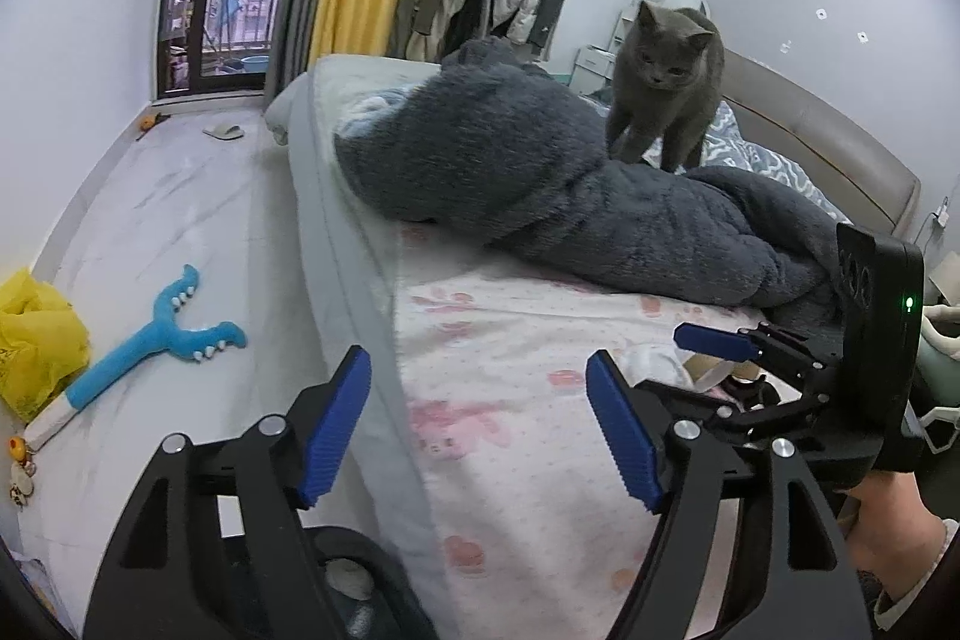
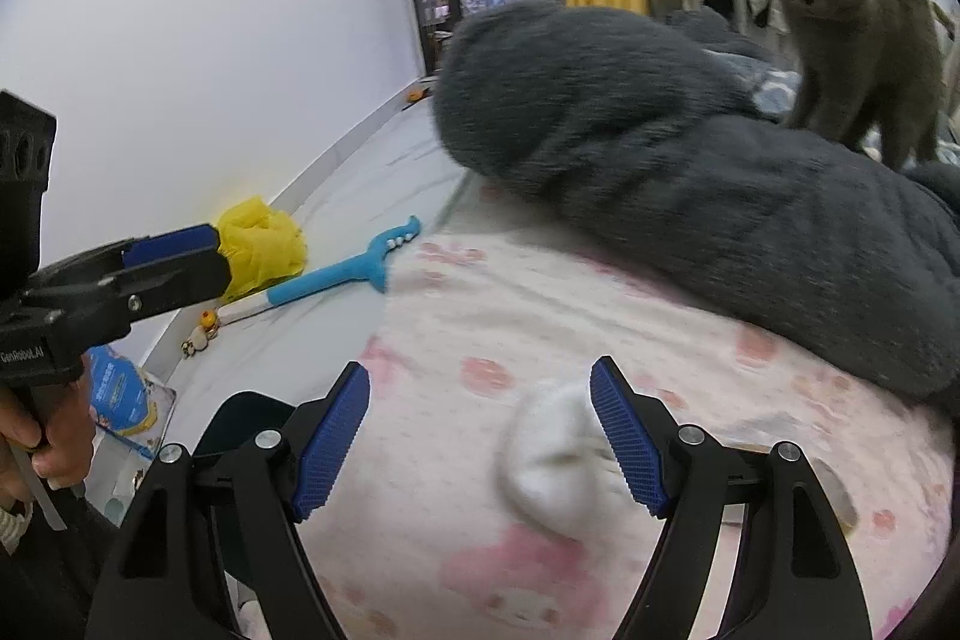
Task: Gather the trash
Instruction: 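Move both grippers back over the bed toward the white sock and tape rolls, then grasp the white sock with the left gripper while the right gripper grasps a brown tape roll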
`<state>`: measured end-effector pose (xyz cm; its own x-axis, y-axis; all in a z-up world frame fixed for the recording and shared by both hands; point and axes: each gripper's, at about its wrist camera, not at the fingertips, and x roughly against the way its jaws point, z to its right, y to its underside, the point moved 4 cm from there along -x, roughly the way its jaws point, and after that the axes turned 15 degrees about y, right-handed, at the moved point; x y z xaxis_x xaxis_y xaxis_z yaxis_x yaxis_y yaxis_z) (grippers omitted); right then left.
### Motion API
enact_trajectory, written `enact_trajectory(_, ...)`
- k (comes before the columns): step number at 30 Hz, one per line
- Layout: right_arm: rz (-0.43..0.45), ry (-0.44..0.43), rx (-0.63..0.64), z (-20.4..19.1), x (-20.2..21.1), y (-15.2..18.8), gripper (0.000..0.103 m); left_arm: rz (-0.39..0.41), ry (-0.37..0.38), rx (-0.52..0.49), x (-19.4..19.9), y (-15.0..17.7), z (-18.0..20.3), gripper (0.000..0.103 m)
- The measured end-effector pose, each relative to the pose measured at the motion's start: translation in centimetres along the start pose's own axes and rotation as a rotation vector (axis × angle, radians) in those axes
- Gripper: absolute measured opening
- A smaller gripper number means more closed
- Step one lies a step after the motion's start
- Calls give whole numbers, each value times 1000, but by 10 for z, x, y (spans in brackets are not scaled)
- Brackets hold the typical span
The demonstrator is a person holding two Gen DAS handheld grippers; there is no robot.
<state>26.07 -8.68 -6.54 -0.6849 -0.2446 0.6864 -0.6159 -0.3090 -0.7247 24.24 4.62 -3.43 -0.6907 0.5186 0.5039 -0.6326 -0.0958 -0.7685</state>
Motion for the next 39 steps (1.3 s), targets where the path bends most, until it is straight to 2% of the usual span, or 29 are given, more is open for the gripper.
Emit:
enact_trajectory(5, 0, 47, -55, 36, 5, 4, 77, -22, 29, -13, -20, 3, 17, 80)
enact_trajectory(14, -24, 82, -136, 80, 4, 14, 77, -92, 74, -19, -57, 18, 36, 84)
enact_trajectory(20, -33, 98, -169, 104, 8, 22, 77, -125, 125, 22, -80, 23, 47, 84)
enact_trajectory(28, -49, 113, -235, 142, 13, 34, 77, -152, 154, 42, -105, 25, 63, 84)
enact_trajectory(39, -121, 65, -339, 178, 1, 56, 75, -211, 153, 10, -136, 33, 83, 83)
